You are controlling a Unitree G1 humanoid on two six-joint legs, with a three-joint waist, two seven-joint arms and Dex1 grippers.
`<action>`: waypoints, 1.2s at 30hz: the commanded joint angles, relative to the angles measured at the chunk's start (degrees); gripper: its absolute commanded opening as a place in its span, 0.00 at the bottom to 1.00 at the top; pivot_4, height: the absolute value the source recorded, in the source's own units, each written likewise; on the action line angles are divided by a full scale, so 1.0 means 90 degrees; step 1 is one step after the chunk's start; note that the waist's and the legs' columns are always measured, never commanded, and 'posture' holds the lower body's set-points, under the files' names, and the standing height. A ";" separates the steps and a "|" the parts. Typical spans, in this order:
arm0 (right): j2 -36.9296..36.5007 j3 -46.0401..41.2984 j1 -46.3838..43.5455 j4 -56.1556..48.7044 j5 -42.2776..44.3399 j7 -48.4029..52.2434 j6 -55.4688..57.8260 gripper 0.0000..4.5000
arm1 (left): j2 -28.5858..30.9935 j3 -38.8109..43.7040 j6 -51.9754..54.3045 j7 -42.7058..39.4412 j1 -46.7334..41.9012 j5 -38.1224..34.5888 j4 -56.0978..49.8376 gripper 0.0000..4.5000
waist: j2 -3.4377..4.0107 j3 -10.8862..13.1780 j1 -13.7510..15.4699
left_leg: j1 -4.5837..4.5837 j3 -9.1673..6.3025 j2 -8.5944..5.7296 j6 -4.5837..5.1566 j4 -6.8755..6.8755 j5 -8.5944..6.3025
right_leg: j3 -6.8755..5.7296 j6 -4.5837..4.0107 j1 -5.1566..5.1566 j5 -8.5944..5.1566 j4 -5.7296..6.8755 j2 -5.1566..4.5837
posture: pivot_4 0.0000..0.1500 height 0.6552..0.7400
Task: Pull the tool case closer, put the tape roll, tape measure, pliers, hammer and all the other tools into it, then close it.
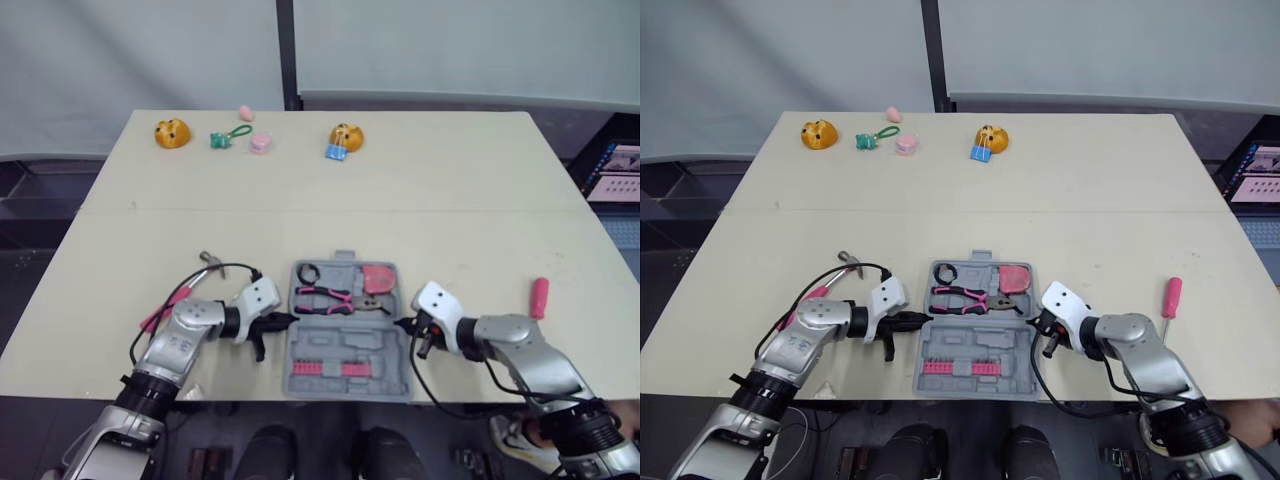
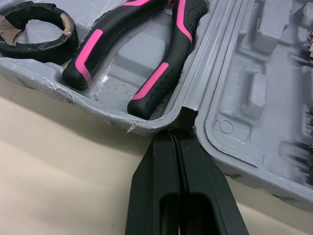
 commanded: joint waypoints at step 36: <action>0.0490 0.0054 -0.0619 0.0654 -0.0544 -0.0315 -0.0333 0.00 | -0.0171 0.0208 -0.0387 0.0402 -0.0511 0.0217 0.0689 0.01 | -0.0001 0.0000 -0.0005 | -0.0001 0.0001 0.0000 -0.0002 0.0001 0.0001 | 0.0000 0.0000 -0.0003 0.0000 0.0006 0.0001 | 1.00 0.15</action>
